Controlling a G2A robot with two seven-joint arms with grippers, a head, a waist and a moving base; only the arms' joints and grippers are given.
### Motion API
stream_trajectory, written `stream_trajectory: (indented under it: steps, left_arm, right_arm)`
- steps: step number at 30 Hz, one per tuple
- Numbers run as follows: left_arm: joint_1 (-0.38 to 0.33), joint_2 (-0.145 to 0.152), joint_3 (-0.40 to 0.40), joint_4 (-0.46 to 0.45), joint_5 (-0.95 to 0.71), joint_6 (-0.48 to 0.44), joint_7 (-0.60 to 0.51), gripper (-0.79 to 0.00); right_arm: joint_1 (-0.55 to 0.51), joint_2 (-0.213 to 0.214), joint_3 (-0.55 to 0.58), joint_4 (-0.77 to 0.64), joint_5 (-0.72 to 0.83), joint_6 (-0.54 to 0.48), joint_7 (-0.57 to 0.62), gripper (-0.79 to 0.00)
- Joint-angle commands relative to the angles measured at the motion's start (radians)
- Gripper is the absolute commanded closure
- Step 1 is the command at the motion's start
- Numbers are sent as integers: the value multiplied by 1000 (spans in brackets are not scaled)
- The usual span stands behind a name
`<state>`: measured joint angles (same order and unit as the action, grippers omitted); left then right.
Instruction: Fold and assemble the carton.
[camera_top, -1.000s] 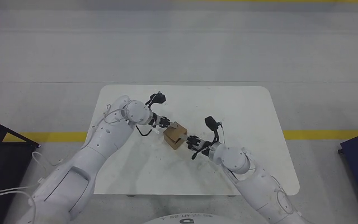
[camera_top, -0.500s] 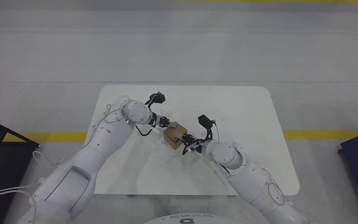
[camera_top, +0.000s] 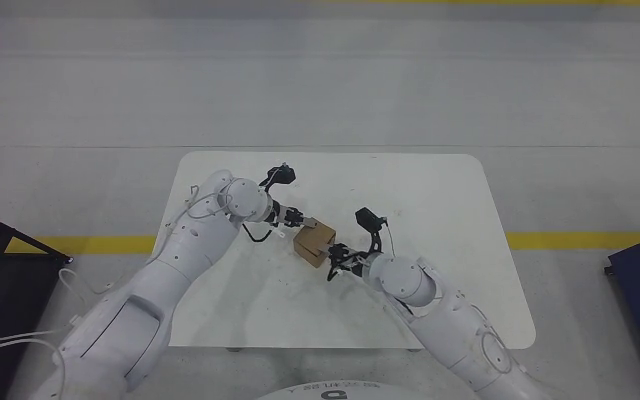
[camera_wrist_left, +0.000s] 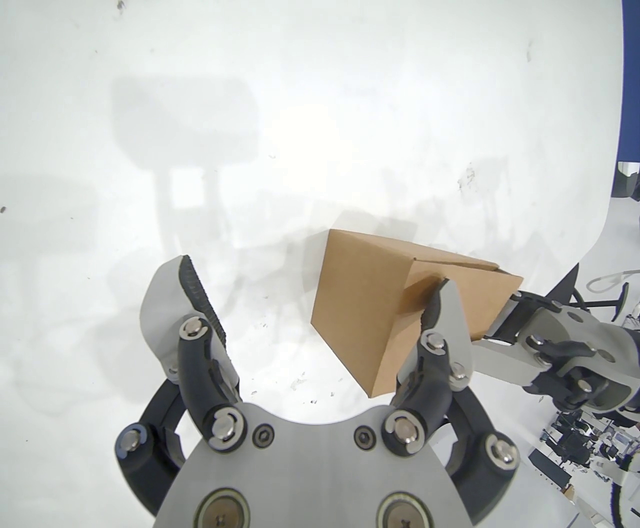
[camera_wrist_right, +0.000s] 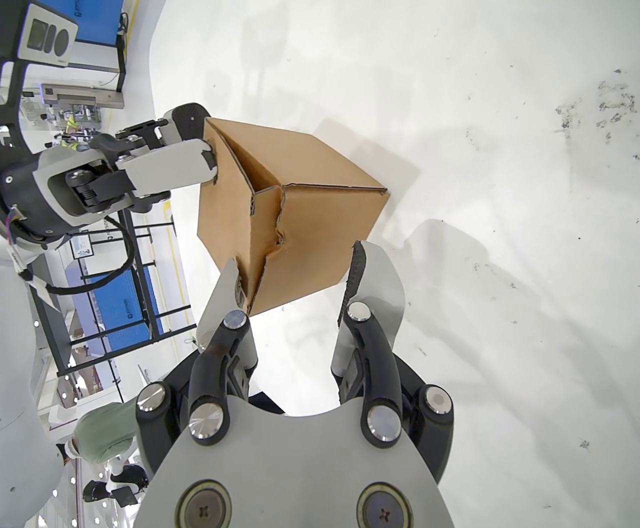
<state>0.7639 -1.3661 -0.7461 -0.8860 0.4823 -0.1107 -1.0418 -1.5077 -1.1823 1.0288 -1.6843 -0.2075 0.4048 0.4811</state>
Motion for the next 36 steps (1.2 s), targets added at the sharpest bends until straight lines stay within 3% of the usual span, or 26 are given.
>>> stream_trajectory:
  steps: [1, 4, 5, 7, 11, 14, 19, 25, 31, 36]
  left_arm:
    - [-1, -1, 0, 0, -1, -1, 0, -736]
    - [3, 1, -6, -7, -2, -15, 9, -770]
    - [5, 3, -11, -11, -4, -24, 10, -785]
    - [10, 8, -19, -19, -3, -33, 9, -785]
    - [24, 15, -29, -42, 3, -37, 4, -785]
    - [32, 18, -32, -54, 12, -29, 0, -785]
    - [30, 19, -36, -52, 10, -17, -3, -785]
    - [26, 17, -35, -43, 11, -15, -3, -785]
    - [18, 10, -23, -31, 9, -12, 0, -785]
    - [14, 7, -21, -23, 6, -13, 2, -785]
  right_arm:
    - [-9, 1, 8, -4, 11, -22, -5, -594]
    - [-21, 3, 19, -9, 21, -52, -8, -662]
    - [-24, 3, 23, -11, 25, -61, -9, -720]
    - [-30, 5, 30, -11, 29, -71, -7, -733]
    - [-31, 6, 38, -10, 35, -69, 0, -723]
    - [-24, 5, 36, -6, 35, -52, 4, -662]
    - [-25, 5, 40, -4, 35, -47, -1, -671]
    - [-107, 30, 142, -15, 53, -155, 41, -677]
    - [-103, 33, 136, -33, 21, -97, 58, -622]
    - [-65, 26, 100, -21, 10, -43, 61, -622]
